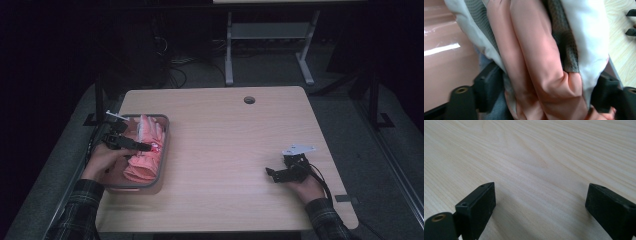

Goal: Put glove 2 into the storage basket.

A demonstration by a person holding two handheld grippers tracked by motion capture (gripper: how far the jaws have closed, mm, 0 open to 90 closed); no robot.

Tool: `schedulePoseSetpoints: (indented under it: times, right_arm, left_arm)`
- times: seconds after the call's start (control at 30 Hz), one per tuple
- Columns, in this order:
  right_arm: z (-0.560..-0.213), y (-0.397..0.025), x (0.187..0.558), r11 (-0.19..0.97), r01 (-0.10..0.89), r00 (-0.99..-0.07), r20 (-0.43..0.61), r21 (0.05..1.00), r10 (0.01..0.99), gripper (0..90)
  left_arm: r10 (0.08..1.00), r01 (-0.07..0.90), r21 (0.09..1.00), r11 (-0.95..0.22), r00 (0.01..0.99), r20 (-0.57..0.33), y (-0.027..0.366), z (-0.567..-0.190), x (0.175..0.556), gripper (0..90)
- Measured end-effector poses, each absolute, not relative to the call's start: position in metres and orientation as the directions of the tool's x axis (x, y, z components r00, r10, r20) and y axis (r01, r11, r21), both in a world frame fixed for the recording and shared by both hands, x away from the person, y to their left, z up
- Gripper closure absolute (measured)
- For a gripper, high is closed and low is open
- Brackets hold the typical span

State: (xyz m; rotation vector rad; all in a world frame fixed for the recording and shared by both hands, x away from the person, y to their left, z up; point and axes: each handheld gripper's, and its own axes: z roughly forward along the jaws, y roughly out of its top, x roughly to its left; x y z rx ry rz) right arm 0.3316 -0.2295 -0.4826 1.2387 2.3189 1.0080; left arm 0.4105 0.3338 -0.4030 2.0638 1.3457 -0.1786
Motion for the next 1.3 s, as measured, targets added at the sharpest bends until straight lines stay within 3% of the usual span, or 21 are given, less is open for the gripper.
schedulePoseSetpoints:
  times: [0.13, 0.73, 1.3]
  right_arm:
    - [-0.483, -0.230, 0.332, 0.373, 0.591, -0.570, 0.043, 0.715, 0.820, 9.2]
    - [-0.482, -0.230, 0.331, 0.372, 0.594, -0.567, 0.044, 0.714, 0.822, 9.2]
    - [-0.482, -0.230, 0.331, 0.373, 0.593, -0.568, 0.042, 0.714, 0.822, 9.2]
  left_arm:
    - [0.777, 0.839, 0.469, -0.274, 0.481, -0.406, 0.333, -0.394, 0.408, 14.1]
    - [0.778, 0.727, 0.634, -0.263, 0.548, -0.306, 0.343, -0.334, 0.391, 13.2]
    - [0.712, 0.595, 0.738, -0.318, 0.664, -0.229, 0.277, -0.311, 0.382, 13.4]
